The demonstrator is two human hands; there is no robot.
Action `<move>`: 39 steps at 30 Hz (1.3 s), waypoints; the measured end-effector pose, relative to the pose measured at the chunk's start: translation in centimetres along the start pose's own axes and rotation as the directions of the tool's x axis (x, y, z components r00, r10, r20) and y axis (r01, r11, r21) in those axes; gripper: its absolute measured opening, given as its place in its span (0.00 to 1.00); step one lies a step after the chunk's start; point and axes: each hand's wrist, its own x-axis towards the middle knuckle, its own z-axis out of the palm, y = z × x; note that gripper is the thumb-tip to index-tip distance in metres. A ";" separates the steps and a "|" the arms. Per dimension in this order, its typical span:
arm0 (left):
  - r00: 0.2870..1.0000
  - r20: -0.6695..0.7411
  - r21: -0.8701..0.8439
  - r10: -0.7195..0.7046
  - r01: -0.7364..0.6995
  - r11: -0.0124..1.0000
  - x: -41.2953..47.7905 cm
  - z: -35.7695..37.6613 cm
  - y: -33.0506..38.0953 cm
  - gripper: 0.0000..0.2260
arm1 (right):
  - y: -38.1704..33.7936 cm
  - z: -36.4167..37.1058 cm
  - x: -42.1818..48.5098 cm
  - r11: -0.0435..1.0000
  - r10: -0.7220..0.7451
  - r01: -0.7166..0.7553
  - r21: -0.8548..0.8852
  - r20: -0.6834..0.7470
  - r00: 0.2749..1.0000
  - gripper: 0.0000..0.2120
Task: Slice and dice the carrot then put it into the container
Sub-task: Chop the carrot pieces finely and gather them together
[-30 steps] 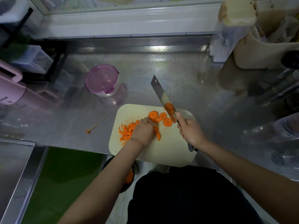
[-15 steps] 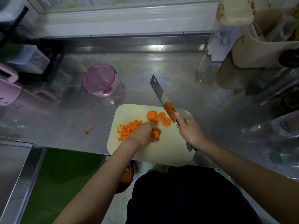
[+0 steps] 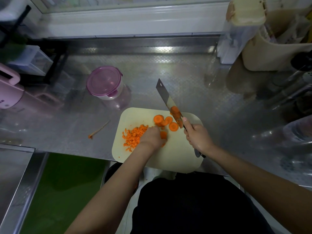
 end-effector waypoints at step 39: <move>0.973 -0.002 0.040 0.230 -0.230 0.972 1.7 0.1 2.9 0.09 | 0.6 -0.4 0.3 1.000 -0.012 0.012 -0.005 -0.067 0.998 0.27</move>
